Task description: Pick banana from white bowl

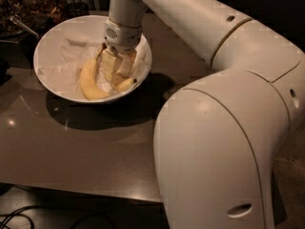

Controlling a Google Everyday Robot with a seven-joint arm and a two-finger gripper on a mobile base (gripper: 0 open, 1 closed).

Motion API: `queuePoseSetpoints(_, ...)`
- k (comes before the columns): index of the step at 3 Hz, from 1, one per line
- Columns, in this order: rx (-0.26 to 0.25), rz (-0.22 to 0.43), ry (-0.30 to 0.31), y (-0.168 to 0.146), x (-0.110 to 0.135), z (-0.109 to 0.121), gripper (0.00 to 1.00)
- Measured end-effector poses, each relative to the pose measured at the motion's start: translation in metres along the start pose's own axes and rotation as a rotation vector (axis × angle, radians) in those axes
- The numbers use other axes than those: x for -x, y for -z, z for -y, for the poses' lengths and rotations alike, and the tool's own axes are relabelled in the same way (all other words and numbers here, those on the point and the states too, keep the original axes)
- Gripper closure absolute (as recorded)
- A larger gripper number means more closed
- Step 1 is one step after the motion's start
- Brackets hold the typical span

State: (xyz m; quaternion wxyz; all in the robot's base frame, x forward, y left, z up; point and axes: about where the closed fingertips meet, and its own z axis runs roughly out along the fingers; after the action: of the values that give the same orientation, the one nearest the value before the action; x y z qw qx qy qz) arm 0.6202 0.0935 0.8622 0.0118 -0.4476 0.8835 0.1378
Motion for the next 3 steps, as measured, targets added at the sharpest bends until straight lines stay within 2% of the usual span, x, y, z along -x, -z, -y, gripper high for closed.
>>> queuePoseSetpoints(1,0.0,-0.001,0.0,0.0026,0.0006,-0.0008,0.57)
queuePoseSetpoints(3,0.009,-0.016,0.007,-0.0006,0.0001,-0.0015,0.52)
